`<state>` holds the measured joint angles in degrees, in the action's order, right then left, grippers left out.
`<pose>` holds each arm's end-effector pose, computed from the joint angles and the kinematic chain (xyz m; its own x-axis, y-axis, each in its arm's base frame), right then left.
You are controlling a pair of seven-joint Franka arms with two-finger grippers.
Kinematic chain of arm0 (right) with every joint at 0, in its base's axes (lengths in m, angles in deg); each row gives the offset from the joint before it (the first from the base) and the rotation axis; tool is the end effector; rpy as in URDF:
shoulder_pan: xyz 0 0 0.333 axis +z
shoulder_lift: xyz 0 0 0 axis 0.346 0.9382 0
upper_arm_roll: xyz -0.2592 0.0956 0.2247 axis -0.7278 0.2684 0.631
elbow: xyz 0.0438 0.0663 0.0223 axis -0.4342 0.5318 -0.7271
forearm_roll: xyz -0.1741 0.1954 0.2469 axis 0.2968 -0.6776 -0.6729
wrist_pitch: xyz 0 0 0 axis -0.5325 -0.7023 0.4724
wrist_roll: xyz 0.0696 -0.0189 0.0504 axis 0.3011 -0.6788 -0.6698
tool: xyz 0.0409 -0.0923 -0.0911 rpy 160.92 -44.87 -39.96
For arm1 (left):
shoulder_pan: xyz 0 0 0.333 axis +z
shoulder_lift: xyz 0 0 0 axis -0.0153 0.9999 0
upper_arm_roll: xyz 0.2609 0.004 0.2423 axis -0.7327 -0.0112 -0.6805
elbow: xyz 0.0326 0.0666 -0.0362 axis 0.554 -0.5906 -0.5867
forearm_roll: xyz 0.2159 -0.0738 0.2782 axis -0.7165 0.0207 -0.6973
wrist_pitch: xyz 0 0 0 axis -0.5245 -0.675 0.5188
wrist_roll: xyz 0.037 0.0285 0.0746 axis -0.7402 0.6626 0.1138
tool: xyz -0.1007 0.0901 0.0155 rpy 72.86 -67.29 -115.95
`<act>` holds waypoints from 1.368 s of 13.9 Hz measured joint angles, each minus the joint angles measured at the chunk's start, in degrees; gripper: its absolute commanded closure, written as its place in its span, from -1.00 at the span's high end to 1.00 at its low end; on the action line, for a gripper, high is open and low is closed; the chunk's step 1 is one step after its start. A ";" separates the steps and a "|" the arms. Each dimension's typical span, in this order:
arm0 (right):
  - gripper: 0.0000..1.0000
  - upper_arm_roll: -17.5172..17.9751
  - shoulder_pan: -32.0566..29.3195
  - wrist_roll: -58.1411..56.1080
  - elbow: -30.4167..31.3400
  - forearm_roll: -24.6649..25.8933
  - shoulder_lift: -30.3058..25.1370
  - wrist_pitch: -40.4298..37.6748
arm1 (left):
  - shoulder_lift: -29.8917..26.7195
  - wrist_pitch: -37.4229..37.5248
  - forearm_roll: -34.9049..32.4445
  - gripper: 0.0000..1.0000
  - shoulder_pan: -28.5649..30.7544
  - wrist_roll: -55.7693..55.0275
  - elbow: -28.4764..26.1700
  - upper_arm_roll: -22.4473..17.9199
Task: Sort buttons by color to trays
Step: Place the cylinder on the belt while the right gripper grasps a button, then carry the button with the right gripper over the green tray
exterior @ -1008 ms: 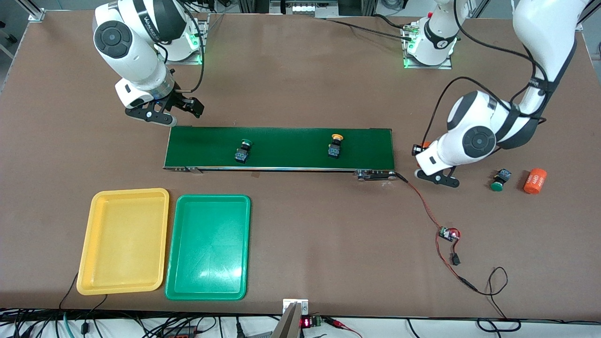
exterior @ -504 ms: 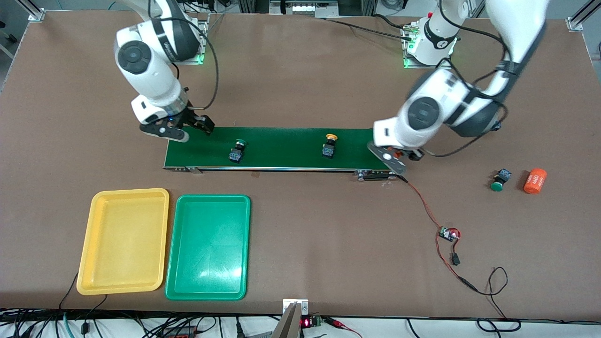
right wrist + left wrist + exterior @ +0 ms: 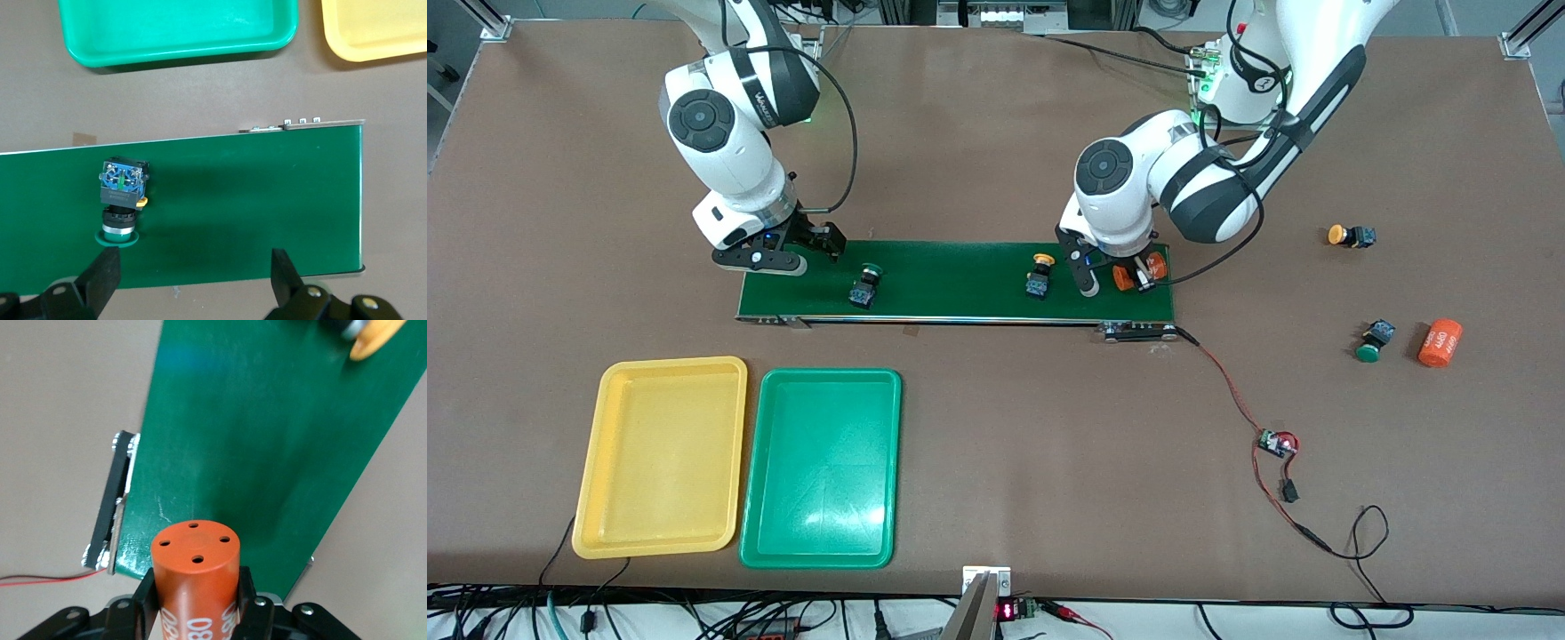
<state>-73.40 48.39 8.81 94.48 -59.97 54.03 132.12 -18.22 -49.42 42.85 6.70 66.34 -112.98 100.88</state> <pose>0.4601 0.2076 0.3736 0.9959 -0.0895 0.0101 -0.0897 -0.9959 0.0128 0.4876 -0.2976 0.3067 0.3161 -0.8994 -0.3020 -0.9477 -0.3144 -0.0555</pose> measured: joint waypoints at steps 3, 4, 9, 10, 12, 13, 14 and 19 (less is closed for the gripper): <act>1.00 -0.05 -0.07 0.00 0.00 0.00 2.77 2.16 | 1.63 0.00 -1.75 -0.85 -0.67 0.73 0.01 -0.04; 1.00 -0.07 -0.08 0.00 -0.02 0.00 3.90 3.53 | 2.24 0.00 -2.68 -0.71 -0.79 0.73 0.02 -0.08; 1.00 -0.20 -0.13 0.00 -0.89 0.00 6.57 6.40 | 5.07 -0.04 -4.54 1.00 -0.57 0.69 0.54 -0.55; 1.00 -0.20 -0.13 0.00 -1.09 0.00 6.66 6.40 | 5.13 -0.04 -4.54 1.00 -0.50 0.69 0.76 -0.55; 1.00 -0.20 -0.13 0.00 -1.34 0.00 6.92 6.40 | 5.02 0.00 -4.54 1.00 -0.42 0.56 1.59 -0.40; 1.00 -0.20 -0.11 0.00 -1.44 0.00 7.16 6.40 | 4.59 0.01 -4.54 1.00 -0.09 0.49 2.13 -0.38; 1.00 -0.19 -0.08 0.00 -1.64 0.00 7.63 6.40 | 3.79 0.02 -4.54 1.00 0.41 0.43 2.85 -0.34; 0.64 -0.10 0.07 -0.29 -4.19 0.00 13.37 6.53 | 1.01 6.54 -4.52 1.00 3.53 -0.03 10.00 -0.23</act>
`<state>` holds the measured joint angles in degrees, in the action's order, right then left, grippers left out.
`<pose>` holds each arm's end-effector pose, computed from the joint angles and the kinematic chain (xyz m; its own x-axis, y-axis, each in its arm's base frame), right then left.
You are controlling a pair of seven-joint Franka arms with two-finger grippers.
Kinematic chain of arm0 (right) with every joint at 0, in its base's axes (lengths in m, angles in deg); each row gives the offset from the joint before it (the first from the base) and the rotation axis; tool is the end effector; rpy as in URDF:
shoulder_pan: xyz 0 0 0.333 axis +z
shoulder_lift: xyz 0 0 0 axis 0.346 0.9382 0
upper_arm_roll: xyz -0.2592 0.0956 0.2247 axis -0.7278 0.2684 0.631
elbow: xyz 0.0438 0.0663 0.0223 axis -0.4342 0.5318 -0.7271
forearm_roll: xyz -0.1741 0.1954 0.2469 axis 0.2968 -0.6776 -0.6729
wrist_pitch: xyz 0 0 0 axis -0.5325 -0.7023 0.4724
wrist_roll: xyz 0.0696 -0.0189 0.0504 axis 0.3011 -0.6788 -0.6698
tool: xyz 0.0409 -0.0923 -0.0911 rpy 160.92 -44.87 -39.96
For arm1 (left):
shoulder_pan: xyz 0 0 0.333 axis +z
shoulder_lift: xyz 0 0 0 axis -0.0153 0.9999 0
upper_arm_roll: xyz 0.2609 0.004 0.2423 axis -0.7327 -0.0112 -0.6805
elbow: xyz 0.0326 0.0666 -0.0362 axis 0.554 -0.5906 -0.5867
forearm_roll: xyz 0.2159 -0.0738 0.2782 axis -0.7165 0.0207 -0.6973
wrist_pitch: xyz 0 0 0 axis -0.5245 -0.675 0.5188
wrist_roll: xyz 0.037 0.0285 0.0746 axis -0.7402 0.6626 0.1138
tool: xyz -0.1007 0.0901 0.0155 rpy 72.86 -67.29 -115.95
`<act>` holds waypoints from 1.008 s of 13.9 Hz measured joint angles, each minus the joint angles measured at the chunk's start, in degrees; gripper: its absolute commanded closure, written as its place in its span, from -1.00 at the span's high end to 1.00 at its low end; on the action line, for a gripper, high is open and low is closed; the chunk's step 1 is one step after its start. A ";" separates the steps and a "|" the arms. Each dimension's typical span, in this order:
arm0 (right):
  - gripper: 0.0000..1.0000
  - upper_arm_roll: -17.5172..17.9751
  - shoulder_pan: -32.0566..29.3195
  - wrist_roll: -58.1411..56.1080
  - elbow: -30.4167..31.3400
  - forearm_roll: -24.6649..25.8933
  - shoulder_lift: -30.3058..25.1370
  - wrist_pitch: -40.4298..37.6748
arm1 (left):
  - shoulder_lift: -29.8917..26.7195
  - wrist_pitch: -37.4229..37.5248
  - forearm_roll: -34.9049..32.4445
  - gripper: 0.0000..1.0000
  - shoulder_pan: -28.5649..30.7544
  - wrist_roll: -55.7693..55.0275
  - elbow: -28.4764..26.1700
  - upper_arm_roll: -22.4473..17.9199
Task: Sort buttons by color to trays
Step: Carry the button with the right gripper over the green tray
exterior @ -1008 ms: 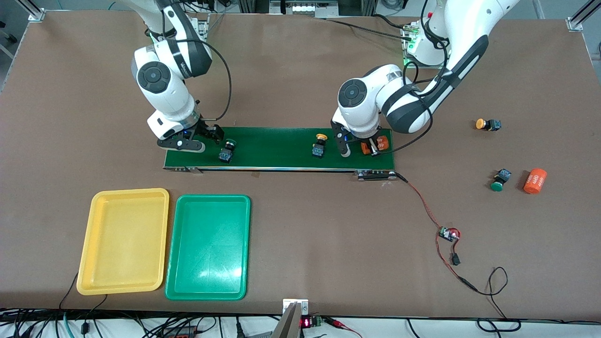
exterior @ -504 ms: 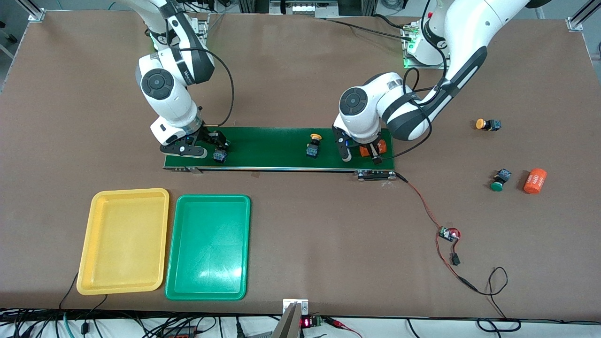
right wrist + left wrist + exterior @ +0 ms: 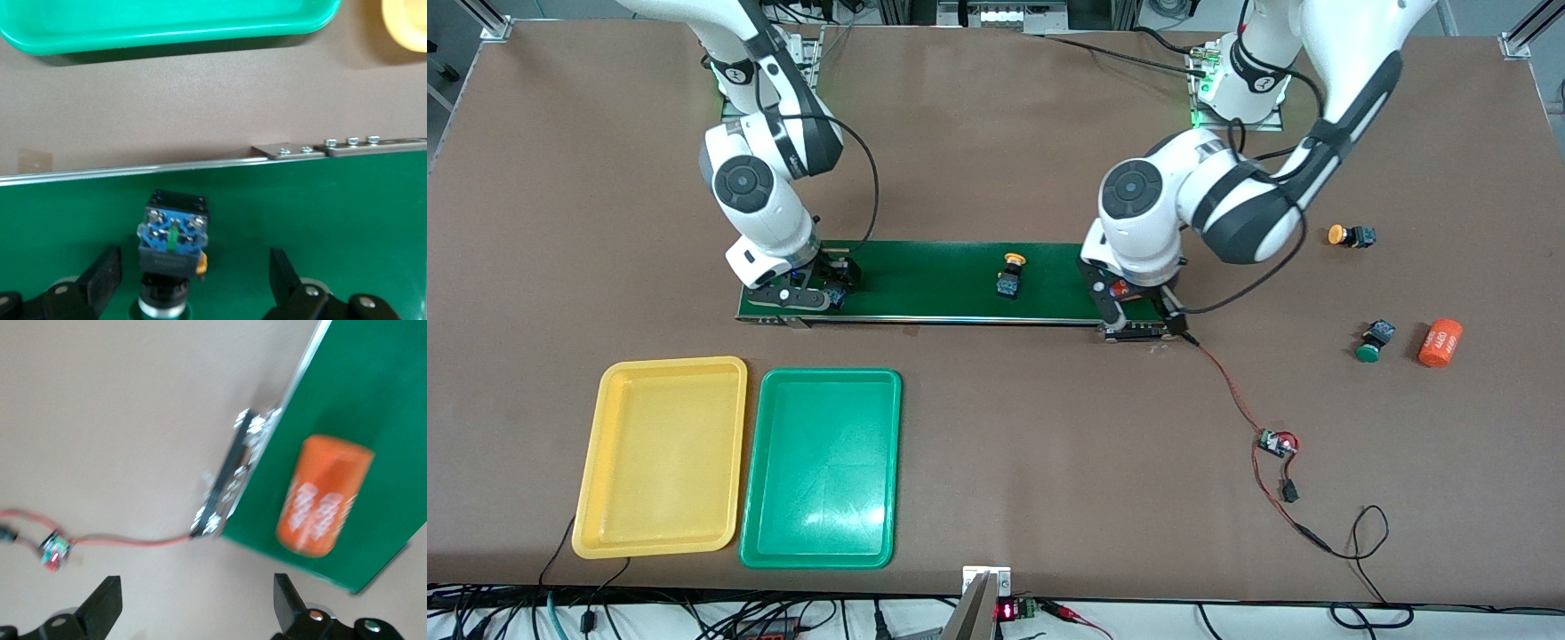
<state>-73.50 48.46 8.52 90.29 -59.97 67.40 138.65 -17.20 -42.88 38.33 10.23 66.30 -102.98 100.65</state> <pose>0.4965 0.2246 0.2889 0.9964 -0.0817 -0.0229 -0.0806 -0.9956 0.0476 0.5572 -0.2515 0.3562 0.4396 -0.8463 -0.3009 -0.8980 -0.4069 -0.1673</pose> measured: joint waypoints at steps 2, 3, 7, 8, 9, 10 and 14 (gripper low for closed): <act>-0.04 0.01 0.03 -0.19 -0.97 0.00 1.20 0.03 | -0.07 5.07 0.19 1.00 0.97 0.01 3.46 0.02; -0.37 0.01 0.03 -0.35 -1.15 0.00 1.28 0.03 | -0.08 7.28 0.61 1.00 1.34 -0.02 5.07 -0.02; -0.90 -0.10 -0.11 -1.87 -3.32 0.00 1.13 -1.77 | 0.71 9.92 1.23 1.00 7.58 -0.16 9.80 -0.90; -0.91 -0.26 -0.27 -2.32 -5.33 0.00 1.03 -4.62 | 1.49 9.92 1.29 1.00 10.74 0.44 10.30 -1.03; -0.91 -0.46 -0.54 -3.11 -8.29 0.00 0.93 -8.82 | 2.52 9.90 1.47 1.00 13.95 1.35 10.57 -1.08; -0.91 -0.65 -0.97 -4.22 -11.80 0.00 0.82 -13.12 | 3.62 9.87 2.42 1.00 16.80 1.71 10.76 -1.14; -0.90 -0.88 -5.21 -12.58 -23.04 -0.03 1.00 -18.53 | 7.49 7.85 8.93 1.00 27.17 1.56 10.94 -1.38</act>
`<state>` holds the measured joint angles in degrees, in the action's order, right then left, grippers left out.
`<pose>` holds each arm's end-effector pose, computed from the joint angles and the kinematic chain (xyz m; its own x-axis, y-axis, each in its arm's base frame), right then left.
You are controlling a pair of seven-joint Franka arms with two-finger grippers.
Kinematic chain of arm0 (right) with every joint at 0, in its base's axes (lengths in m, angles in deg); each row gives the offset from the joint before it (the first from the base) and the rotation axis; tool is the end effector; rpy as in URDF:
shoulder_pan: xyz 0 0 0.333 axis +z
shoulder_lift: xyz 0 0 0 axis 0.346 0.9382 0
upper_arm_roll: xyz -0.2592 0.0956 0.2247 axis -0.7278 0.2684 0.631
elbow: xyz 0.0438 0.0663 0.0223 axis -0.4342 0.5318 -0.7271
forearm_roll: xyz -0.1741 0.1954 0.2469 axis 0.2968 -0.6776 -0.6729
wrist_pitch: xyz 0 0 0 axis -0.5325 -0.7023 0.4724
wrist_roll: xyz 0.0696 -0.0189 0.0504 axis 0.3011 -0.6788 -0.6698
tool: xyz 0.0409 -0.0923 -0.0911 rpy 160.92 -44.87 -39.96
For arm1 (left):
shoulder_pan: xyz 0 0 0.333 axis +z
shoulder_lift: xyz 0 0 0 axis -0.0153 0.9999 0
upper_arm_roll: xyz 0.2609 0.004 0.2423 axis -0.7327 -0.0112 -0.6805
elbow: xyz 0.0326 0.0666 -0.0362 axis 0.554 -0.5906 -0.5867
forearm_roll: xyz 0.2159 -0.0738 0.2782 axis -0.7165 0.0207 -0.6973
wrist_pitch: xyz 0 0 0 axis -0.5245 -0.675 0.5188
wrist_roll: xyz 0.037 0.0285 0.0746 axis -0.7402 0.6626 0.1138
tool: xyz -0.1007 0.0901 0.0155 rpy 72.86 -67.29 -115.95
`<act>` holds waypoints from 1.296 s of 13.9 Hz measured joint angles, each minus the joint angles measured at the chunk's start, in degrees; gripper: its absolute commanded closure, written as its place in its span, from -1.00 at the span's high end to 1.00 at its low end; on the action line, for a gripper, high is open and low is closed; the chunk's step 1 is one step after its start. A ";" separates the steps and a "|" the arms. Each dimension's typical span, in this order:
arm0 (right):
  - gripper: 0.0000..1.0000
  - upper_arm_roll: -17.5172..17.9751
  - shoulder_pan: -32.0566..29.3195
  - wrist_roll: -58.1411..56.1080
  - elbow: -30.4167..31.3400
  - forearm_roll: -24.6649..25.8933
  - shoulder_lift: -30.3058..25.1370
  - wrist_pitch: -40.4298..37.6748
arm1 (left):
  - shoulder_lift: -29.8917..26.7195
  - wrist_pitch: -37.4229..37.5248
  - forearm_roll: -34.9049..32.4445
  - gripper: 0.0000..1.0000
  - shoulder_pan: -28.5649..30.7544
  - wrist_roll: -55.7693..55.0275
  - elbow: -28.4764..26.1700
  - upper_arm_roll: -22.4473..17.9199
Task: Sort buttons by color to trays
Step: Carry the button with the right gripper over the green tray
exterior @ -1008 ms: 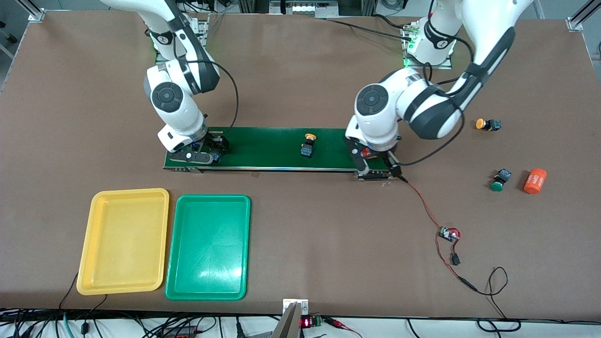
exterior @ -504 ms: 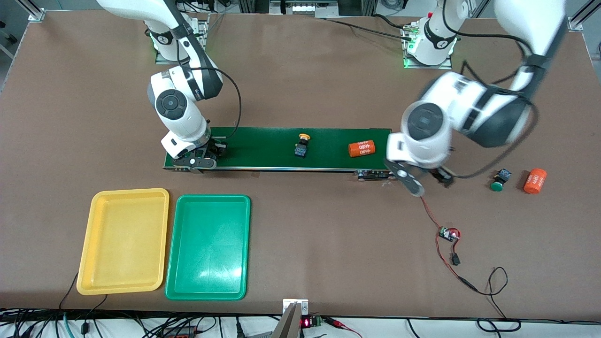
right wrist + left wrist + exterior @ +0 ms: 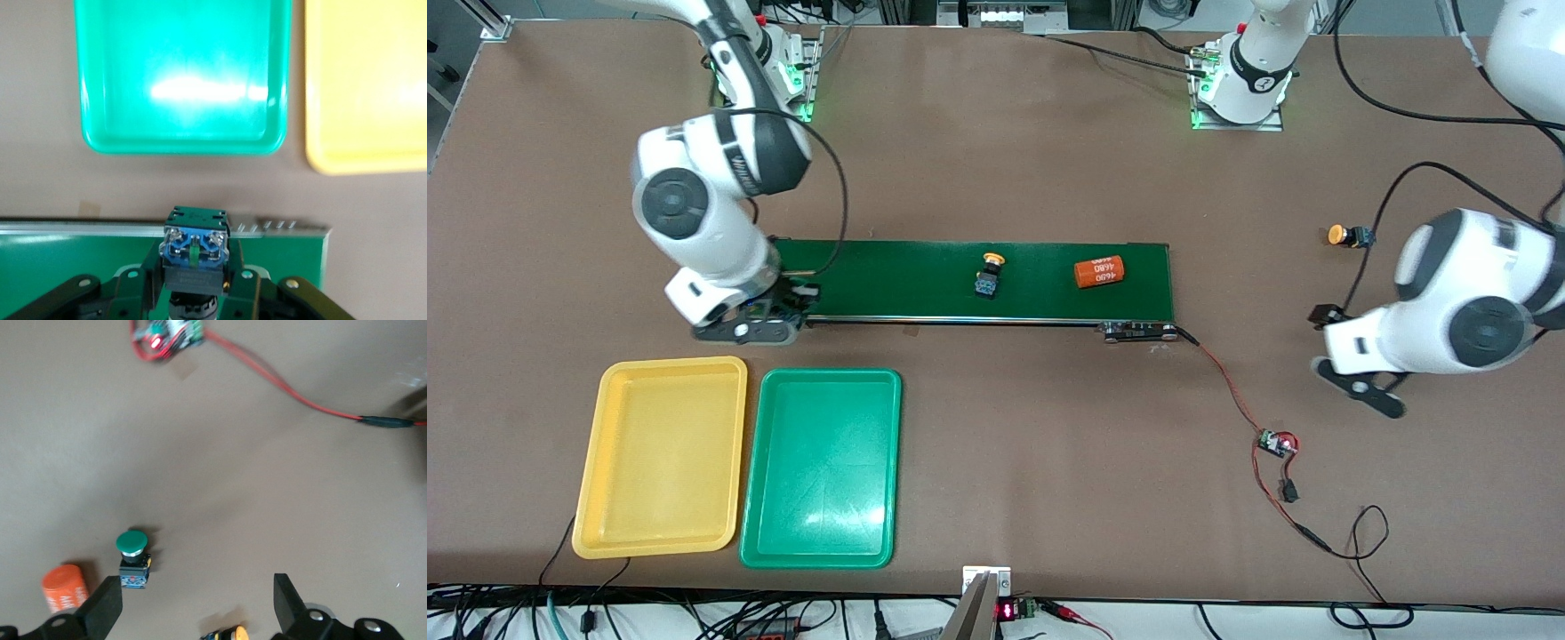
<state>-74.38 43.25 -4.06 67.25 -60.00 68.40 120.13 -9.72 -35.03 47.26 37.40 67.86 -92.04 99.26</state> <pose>0.5895 0.1974 0.4136 0.9991 0.0293 0.0291 0.0284 -0.9991 0.0322 0.6333 0.0638 0.3443 0.8278 -0.4742 -0.2999 -0.4872 -0.8726 0.0348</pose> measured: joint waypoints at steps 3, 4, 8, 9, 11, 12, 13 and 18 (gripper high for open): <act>-0.90 0.00 -1.23 -4.63 -7.20 0.00 5.10 2.87 | 2.59 -1.99 0.85 1.00 4.75 -0.17 -0.05 -0.02; -0.90 0.01 -1.27 -5.07 -9.61 0.00 7.94 5.85 | 3.41 -3.23 0.88 1.00 6.03 -0.45 -0.07 -0.09; -0.90 0.01 -2.36 -5.59 -14.80 -0.05 19.99 23.73 | 7.09 -6.93 0.94 1.00 11.25 0.10 -0.11 -0.17; -0.90 0.01 -2.71 -5.72 -15.30 -0.05 22.20 26.49 | 8.11 -7.71 0.94 1.00 12.17 0.95 -0.15 -0.20; -0.90 0.01 -3.10 -5.92 -16.08 -0.05 24.73 28.37 | 10.20 -9.11 0.94 1.00 13.74 3.11 -0.19 -0.23; -0.89 0.01 -3.15 -5.94 -16.34 -0.05 25.38 28.83 | 11.02 -9.54 0.94 1.00 14.22 3.74 -0.25 -0.23; -0.86 0.02 -3.15 -5.94 -16.45 -0.05 25.84 29.71 | 11.56 -10.17 0.94 1.00 14.50 4.00 -0.46 -0.24; 0.77 0.05 -3.17 -6.02 -16.56 -0.05 26.91 31.79 | 11.93 -15.85 0.75 1.00 17.32 5.77 -5.50 -0.31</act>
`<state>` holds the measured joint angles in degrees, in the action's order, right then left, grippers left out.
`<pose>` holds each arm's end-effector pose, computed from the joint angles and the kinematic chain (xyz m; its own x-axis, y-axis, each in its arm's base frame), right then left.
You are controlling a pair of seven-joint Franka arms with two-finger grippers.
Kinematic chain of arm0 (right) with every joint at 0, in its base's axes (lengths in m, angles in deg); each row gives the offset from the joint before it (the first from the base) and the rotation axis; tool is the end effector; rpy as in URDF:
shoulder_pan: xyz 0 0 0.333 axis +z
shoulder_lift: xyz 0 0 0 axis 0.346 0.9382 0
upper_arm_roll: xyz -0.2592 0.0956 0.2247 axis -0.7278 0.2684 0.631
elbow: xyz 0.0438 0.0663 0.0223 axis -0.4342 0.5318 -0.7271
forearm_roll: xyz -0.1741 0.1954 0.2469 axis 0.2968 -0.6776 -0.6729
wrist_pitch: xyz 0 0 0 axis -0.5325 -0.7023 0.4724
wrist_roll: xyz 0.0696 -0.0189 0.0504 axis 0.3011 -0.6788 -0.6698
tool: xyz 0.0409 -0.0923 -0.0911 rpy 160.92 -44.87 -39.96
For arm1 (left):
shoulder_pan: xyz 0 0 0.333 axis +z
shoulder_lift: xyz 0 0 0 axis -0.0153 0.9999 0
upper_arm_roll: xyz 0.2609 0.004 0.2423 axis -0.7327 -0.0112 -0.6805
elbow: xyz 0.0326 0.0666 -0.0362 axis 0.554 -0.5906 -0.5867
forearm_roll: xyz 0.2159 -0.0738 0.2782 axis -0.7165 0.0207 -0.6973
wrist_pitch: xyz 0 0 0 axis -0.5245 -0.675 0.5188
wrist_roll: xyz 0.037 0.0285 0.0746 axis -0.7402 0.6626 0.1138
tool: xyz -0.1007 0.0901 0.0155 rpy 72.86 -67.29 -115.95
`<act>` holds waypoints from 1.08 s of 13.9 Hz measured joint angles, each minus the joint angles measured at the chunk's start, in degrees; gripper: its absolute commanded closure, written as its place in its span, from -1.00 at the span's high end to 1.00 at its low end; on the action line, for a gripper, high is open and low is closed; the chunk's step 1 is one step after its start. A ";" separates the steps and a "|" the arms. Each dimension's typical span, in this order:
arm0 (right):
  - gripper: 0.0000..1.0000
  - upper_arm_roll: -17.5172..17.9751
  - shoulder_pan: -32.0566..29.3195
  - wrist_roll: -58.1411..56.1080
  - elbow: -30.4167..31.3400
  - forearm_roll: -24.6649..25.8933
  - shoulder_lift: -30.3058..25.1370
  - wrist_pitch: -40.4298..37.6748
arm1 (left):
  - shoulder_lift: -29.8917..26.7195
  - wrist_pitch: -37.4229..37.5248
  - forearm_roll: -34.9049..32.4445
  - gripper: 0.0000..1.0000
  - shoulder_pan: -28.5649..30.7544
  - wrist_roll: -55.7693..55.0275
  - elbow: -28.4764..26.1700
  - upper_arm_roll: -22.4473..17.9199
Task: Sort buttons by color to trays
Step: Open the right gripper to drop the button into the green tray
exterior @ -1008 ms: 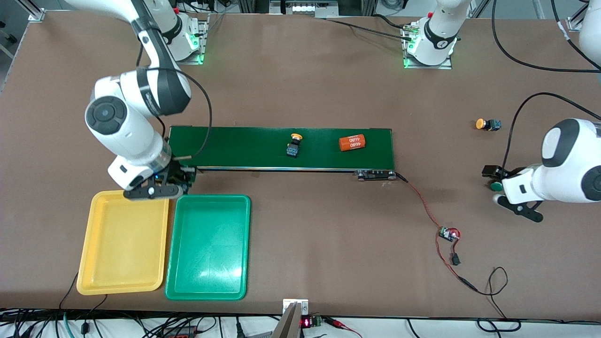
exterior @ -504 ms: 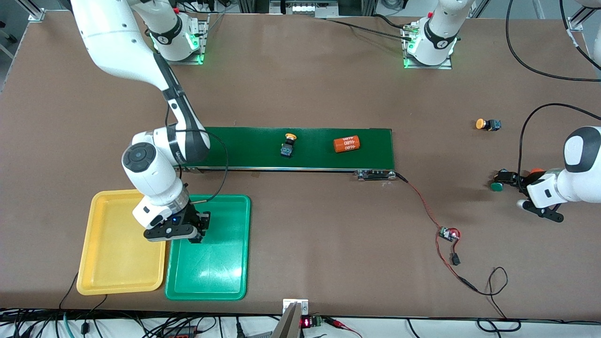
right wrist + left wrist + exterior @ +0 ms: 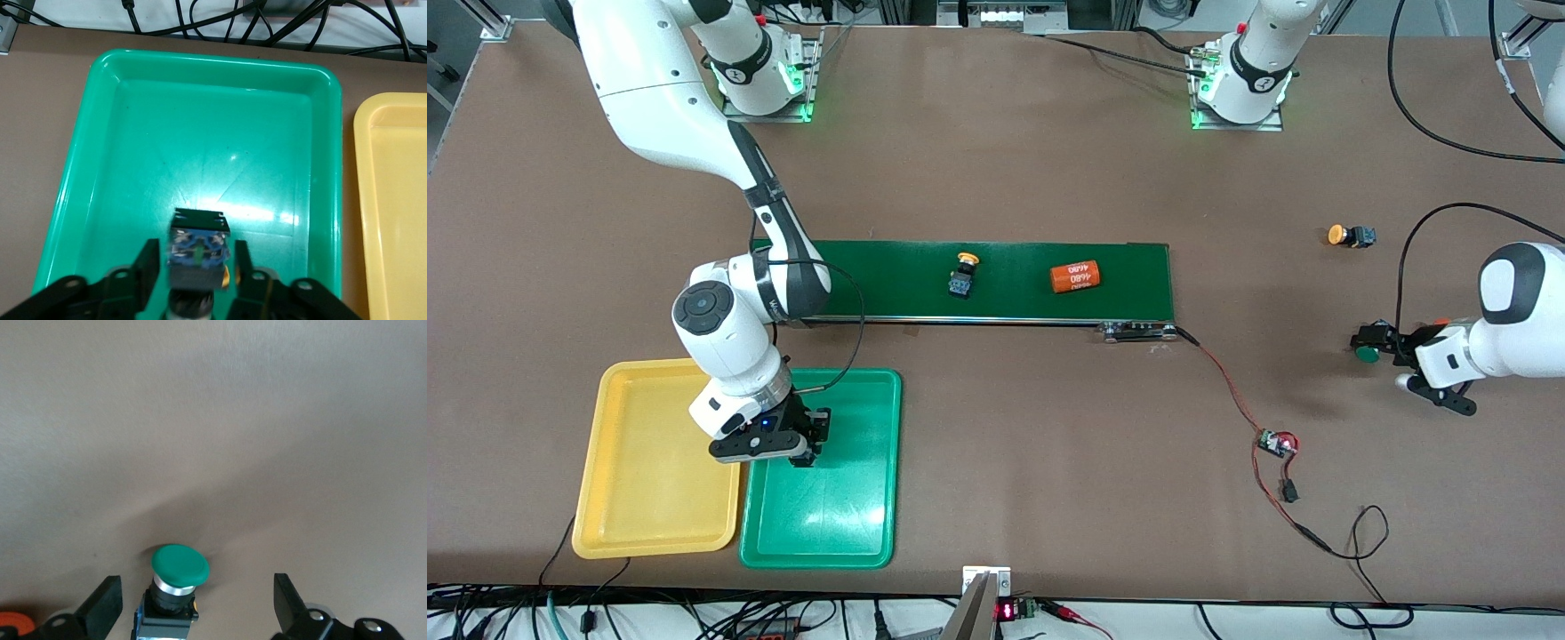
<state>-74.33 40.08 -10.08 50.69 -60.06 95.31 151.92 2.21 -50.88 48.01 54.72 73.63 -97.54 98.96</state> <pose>0.7330 0.2133 0.2780 0.9157 0.1041 0.3881 0.1155 -0.9933 -0.0062 0.6008 0.2172 0.2148 0.9165 -0.3680 -0.1568 -0.3284 -0.9161 0.2300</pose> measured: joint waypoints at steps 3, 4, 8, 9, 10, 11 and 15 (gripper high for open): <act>1.00 0.00 -0.05 -0.01 -0.11 -0.02 0.00 0.00 | -0.05 -0.97 -1.57 1.00 2.17 2.66 -1.55 0.03; 1.00 0.00 -0.05 -0.01 -0.16 -0.03 0.00 -0.28 | -0.13 -2.24 -2.14 1.00 3.16 3.33 -2.55 0.10; 1.00 0.00 -0.10 -0.01 -1.78 -0.14 -1.81 -10.29 | -1.02 -6.79 -3.28 0.99 6.12 4.33 -7.21 0.31; 1.00 0.00 -0.08 0.00 -2.22 -0.28 -3.44 -14.54 | -1.30 -7.97 -3.55 0.76 6.76 4.88 -8.11 0.32; 1.00 0.00 -0.09 0.12 -2.44 -0.46 -5.52 -19.28 | -1.53 -8.87 -4.00 0.15 7.30 5.48 -8.91 0.34; 1.00 0.00 -0.09 0.28 -2.51 -0.70 -7.87 -24.27 | -1.67 -9.35 -4.44 -0.32 7.69 6.92 -9.36 0.39; 1.00 0.21 0.00 1.13 -1.58 -2.01 -15.89 -40.35 | -1.80 -9.77 -4.66 -1.00 7.90 10.85 -9.55 1.15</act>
<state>-74.12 40.07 -8.95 49.11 -62.07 79.42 111.56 0.41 -60.65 43.35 62.62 84.48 -107.09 100.11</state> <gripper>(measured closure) 0.000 0.520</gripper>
